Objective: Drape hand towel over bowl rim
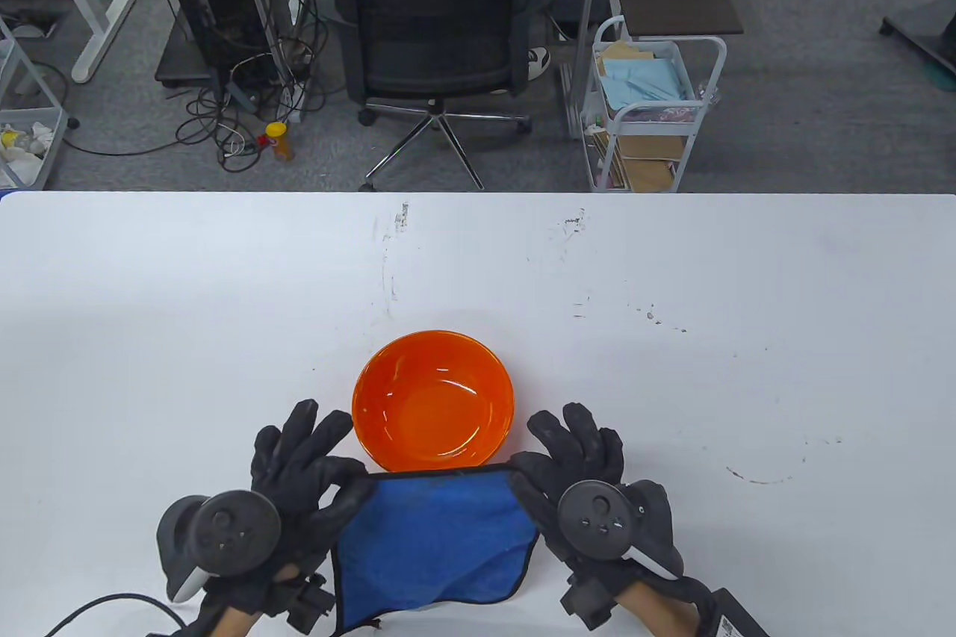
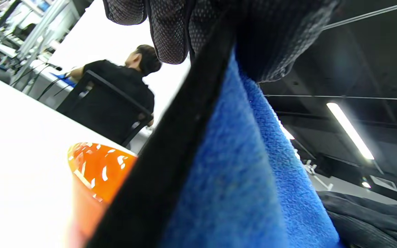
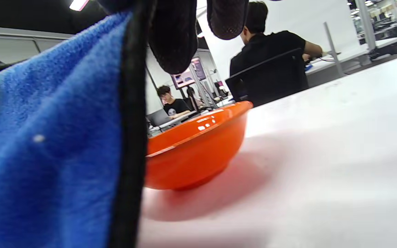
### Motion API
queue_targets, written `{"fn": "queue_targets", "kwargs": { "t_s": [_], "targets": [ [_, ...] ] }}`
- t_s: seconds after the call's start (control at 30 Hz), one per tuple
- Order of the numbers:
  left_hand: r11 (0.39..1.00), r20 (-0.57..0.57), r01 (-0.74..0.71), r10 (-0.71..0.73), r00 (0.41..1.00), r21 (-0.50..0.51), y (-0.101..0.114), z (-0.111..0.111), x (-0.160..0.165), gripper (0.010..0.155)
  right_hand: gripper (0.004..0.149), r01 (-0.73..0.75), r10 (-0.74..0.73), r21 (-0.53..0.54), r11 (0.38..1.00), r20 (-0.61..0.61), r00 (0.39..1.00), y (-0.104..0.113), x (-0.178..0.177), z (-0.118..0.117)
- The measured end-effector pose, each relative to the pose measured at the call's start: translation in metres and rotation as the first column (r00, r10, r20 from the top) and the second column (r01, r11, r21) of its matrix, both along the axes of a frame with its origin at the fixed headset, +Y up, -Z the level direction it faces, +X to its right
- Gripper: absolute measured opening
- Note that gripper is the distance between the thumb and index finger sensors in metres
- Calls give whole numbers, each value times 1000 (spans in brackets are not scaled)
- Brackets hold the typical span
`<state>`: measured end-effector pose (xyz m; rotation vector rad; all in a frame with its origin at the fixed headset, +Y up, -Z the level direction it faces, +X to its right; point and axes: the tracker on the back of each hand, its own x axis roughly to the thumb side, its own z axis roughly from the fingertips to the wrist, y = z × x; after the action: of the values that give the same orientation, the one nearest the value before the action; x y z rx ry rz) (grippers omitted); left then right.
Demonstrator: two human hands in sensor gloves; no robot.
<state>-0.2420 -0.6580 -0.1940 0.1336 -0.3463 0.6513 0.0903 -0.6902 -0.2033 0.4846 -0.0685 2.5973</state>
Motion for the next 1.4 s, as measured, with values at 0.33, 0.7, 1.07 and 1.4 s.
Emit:
{"fn": "queue_targets", "kwargs": {
  "t_s": [0.33,0.7,1.07,1.4],
  "targets": [
    [994,-140,105,-98,985,39,-36,-50,8,40,41,-54,52,17,998,114,992,-16,-11,-45],
    [982,-269,178,-189,944,-66,-49,-89,8,39,40,-187,182,23,982,147,972,-34,-32,-85],
    [922,-310,311,-373,875,-231,-60,-117,27,42,43,-195,202,-57,979,213,956,-50,-46,-108],
    [904,-261,350,-409,874,-246,-71,-120,39,71,59,-200,236,-222,954,151,960,-49,-48,-119]
  ]
}}
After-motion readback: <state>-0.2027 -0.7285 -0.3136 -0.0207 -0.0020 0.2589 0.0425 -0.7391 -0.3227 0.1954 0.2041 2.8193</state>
